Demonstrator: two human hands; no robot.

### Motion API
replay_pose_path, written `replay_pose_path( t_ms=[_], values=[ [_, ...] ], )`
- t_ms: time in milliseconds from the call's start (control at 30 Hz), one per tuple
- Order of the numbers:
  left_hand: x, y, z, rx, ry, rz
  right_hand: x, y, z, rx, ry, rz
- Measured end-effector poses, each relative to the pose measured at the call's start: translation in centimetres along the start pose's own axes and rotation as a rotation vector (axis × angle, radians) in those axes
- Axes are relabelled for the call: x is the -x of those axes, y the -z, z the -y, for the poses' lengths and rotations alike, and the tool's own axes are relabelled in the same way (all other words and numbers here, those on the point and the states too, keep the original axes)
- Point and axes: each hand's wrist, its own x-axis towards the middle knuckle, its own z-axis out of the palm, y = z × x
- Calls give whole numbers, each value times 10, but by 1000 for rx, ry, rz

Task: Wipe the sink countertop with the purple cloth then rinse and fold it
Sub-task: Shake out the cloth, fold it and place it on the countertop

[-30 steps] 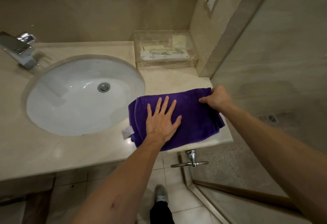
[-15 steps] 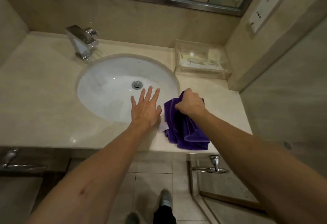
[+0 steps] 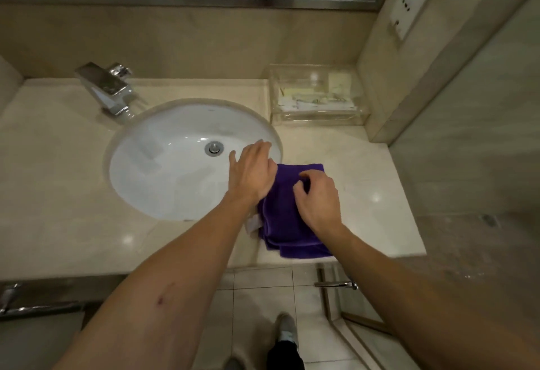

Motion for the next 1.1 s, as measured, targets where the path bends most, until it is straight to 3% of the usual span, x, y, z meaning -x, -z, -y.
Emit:
replay_pose_path(
  t_ms=[67,200,367,600,767,867,933,1033,1100],
  values=[
    [-7,-12,-17,-36,-75,86,-3,-6,-12,191,-23,21],
    [-6,-51,-23,-96,-142,252,4,-22,-31,335,-64,90],
    [-3,-76,-12,-87,-121,205,6,-37,-48,403,-21,76],
    [0,-68,-15,-76,-98,263,3,-30,-42,415,-12,116],
    [22,-55,-20,39,123,351,-32,-1,-56,604,289,274],
    [33,-40,-24,12,116,399,-57,16,-57,735,383,358],
    [33,-29,-24,-7,78,413,-48,21,-51,653,303,297],
    [25,-20,-17,-123,-9,283,-6,14,-38,289,77,31],
    [13,-24,-16,-140,-129,256,18,4,-36,191,-84,-60]
  ],
)
